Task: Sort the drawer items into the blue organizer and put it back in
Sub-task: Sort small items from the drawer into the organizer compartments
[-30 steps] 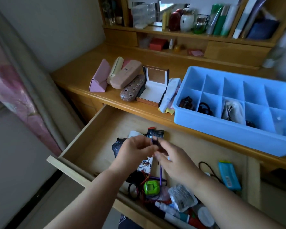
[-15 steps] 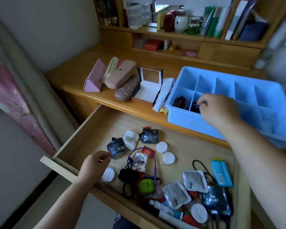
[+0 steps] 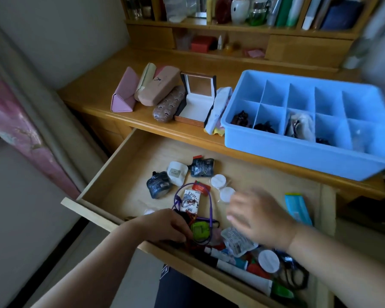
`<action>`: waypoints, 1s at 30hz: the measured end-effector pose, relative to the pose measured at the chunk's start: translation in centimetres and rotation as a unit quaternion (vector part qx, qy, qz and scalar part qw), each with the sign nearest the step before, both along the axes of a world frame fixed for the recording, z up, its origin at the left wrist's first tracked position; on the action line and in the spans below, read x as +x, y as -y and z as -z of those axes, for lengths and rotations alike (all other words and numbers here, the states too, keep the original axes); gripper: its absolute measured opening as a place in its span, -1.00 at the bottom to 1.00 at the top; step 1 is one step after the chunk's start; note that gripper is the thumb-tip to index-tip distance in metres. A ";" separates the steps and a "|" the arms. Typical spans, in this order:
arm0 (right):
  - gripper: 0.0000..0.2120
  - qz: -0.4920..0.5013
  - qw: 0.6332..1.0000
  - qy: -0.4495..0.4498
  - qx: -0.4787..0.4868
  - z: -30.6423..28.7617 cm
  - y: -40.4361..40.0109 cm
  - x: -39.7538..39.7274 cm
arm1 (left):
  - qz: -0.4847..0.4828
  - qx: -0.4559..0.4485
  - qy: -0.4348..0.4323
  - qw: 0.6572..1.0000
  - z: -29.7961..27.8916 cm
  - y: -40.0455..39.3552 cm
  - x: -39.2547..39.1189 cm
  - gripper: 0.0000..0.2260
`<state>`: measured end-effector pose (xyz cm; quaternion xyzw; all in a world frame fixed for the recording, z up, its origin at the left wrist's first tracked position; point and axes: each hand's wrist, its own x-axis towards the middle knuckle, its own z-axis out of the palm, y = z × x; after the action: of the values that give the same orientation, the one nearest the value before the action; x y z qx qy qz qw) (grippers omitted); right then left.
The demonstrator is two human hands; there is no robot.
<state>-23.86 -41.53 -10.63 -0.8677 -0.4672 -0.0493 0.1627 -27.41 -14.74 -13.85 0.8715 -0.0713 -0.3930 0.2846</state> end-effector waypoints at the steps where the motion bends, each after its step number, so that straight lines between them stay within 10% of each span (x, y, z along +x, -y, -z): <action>1: -0.87 -0.002 0.996 -0.086 -0.033 1.6 0.4 -1.4 | 0.027 0.006 0.001 1.000 0.5 0.7 0.0 -0.76; 9: -0.52 0.044 0.962 -0.201 -0.180 7.8 4.2 -3.2 | -0.289 -0.033 0.168 0.942 0.9 -2.2 0.8 -0.71; 12: -0.69 0.079 0.967 -0.188 -0.153 7.3 4.2 -2.1 | -0.254 0.092 0.185 0.945 0.5 -4.0 0.9 -0.84; 15: -0.72 0.117 0.969 -0.184 -0.116 6.9 3.3 -1.3 | -0.083 0.222 0.016 0.971 0.1 -4.2 0.8 -0.82; 20: -0.74 0.115 0.973 -0.191 -0.062 6.3 1.8 -1.5 | 0.011 0.223 -0.010 0.975 -0.4 -3.2 0.9 -0.82; 23: -0.77 0.120 0.972 -0.202 -0.019 6.2 1.4 -1.8 | -0.088 0.099 0.056 0.990 -0.9 -3.4 1.5 -0.87; 27: -0.83 0.122 0.969 -0.212 0.024 6.3 1.2 -2.1 | -0.341 -0.026 0.205 0.917 -0.1 -3.2 1.4 -0.91; 30: -0.83 0.124 0.968 -0.216 0.037 6.4 1.2 -2.3 | -0.286 0.045 0.099 0.952 1.6 -2.2 1.4 -0.83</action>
<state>-26.16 -42.72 -16.98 -0.9022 -0.3081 0.1020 0.2841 -26.04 -12.58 -15.43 0.9018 0.1709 -0.2096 0.3370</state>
